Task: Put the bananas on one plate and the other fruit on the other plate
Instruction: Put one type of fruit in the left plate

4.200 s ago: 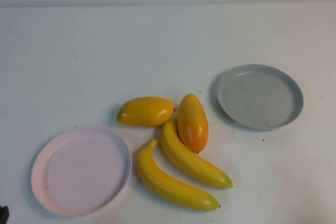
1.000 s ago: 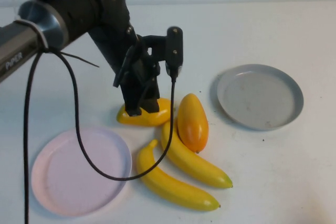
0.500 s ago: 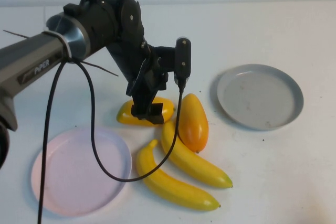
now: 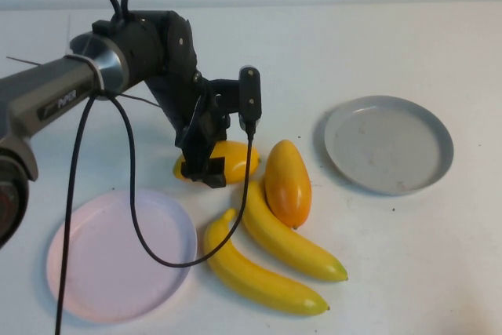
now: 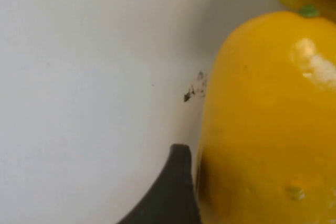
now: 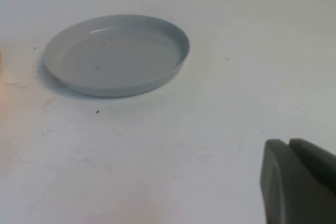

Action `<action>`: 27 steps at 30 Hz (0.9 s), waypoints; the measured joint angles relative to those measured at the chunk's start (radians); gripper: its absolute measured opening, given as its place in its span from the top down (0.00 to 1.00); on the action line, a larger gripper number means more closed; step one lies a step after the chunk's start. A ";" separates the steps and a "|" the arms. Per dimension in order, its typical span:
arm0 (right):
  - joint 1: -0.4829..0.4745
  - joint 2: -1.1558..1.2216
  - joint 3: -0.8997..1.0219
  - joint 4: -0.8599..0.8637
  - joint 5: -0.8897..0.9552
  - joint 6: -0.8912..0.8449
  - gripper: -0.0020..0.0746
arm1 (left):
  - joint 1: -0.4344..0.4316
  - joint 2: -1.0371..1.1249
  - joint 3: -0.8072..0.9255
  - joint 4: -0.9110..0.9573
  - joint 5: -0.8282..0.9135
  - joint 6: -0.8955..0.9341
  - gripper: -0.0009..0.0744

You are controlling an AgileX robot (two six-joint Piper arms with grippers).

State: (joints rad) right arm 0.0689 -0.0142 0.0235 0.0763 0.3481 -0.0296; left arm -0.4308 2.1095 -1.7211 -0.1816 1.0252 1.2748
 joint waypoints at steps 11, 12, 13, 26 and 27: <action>0.000 0.000 0.000 0.000 0.000 0.000 1.00 | 0.009 0.038 -0.002 -0.015 -0.011 0.000 0.12; 0.000 0.000 0.000 0.000 0.000 0.000 1.00 | 0.009 0.038 -0.002 -0.015 -0.011 0.000 0.14; 0.000 0.000 0.000 0.000 0.000 0.000 1.00 | 0.009 0.038 -0.002 -0.015 -0.011 0.000 0.18; 0.000 0.000 0.000 0.000 0.000 0.000 1.00 | 0.009 -0.097 -0.002 -0.018 0.055 -0.303 0.28; 0.000 0.000 0.000 0.000 0.000 0.000 1.00 | 0.009 -0.120 -0.002 -0.017 0.055 -0.363 0.28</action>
State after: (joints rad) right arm 0.0689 -0.0142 0.0235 0.0763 0.3481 -0.0296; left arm -0.4214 1.9892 -1.7227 -0.1982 1.0805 0.9120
